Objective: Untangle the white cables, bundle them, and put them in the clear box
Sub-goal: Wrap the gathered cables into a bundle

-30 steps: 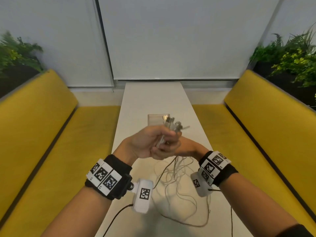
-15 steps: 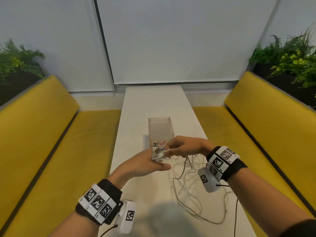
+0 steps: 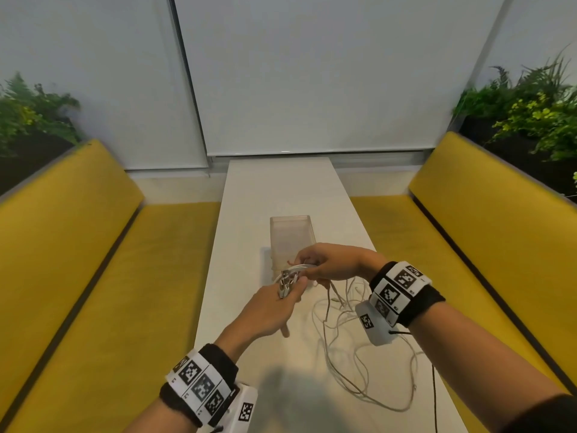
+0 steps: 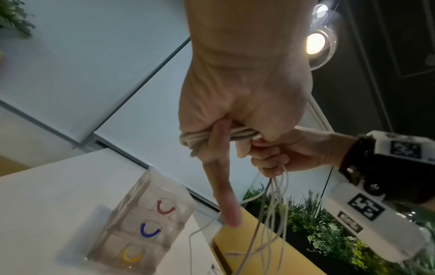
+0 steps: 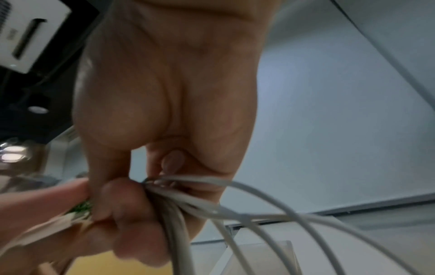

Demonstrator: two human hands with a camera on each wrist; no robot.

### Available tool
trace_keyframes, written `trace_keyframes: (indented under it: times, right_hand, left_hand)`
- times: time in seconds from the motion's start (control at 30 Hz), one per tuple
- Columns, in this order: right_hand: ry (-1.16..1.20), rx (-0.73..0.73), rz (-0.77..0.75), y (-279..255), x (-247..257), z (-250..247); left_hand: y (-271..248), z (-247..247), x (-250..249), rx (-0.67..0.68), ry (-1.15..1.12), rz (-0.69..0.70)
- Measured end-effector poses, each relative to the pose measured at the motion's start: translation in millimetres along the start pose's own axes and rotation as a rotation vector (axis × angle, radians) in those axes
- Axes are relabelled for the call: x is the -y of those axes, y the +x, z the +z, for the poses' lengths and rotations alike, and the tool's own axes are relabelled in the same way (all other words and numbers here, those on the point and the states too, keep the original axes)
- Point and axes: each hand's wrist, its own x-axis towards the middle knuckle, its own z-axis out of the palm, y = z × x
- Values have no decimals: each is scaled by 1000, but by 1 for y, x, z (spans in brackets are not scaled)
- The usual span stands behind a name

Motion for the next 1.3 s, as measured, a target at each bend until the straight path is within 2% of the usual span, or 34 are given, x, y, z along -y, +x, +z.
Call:
trace_keyframes:
  times: [0.1, 0.23, 0.33, 0.4, 0.53, 0.67, 0.8, 1.03, 1.2, 1.3]
  right_hand:
    - [-96, -87, 12, 1, 2, 5]
    - [-15, -216, 28, 4, 2, 13]
    - [2, -233, 63, 4, 1, 16]
    - [-8, -237, 30, 4, 4, 23]
    - [140, -332, -67, 14, 13, 50]
    - [329, -353, -57, 16, 14, 58]
    - [356, -354, -94, 10, 18, 57]
    - [281, -427, -147, 14, 25, 64]
    - [106, -435, -204, 13, 22, 70]
    - [31, -422, -243, 12, 20, 79]
  left_hand:
    - [10, 6, 4, -52, -111, 11]
    - [16, 8, 0, -147, -307, -6]
    - [23, 2, -1, -257, -505, -83]
    - [28, -3, -4, -298, -611, -158]
    - [42, -11, -14, -305, -764, -202]
    - [46, -18, -24, -294, -883, -135]
    - [45, -21, -26, -215, -1042, -45]
    - [50, -20, -28, -225, -895, -15]
    - [51, -25, -21, -125, -939, -15]
    - [53, -32, -23, -194, -983, 23]
